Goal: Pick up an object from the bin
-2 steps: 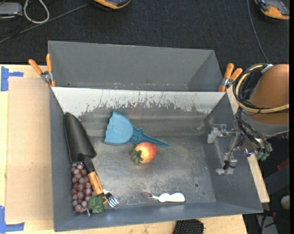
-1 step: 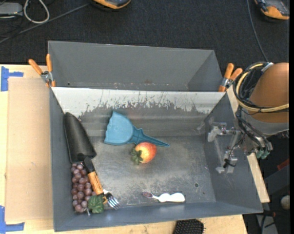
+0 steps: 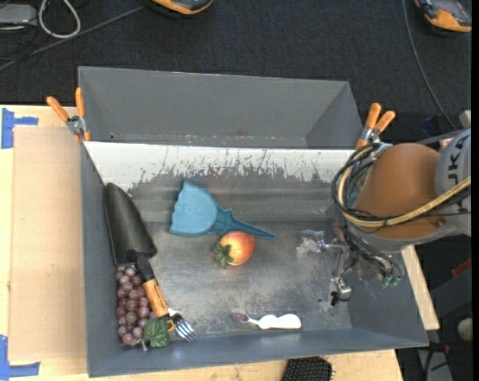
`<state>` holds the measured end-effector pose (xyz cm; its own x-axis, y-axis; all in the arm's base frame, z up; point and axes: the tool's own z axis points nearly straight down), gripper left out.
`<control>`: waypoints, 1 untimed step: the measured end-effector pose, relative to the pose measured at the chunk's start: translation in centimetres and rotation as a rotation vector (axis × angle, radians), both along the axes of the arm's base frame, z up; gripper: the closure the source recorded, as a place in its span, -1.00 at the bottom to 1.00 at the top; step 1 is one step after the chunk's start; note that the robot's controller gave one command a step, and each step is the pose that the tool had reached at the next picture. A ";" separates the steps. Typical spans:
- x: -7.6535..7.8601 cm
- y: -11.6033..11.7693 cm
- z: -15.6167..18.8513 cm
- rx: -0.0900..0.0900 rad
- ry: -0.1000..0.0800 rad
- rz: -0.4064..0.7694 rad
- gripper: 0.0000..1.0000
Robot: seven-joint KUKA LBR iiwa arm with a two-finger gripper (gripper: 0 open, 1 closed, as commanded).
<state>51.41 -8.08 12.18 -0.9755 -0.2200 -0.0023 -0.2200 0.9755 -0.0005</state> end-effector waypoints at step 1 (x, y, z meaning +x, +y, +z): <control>-2.3 1.4 0.6 0.001 0.004 -0.013 -1.00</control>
Offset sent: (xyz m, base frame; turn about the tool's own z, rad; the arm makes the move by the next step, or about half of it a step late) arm -0.0451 0.1392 -0.0085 -0.2535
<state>49.11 -6.64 12.76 -0.9783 -0.2073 0.0011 -0.2073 0.9783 0.0016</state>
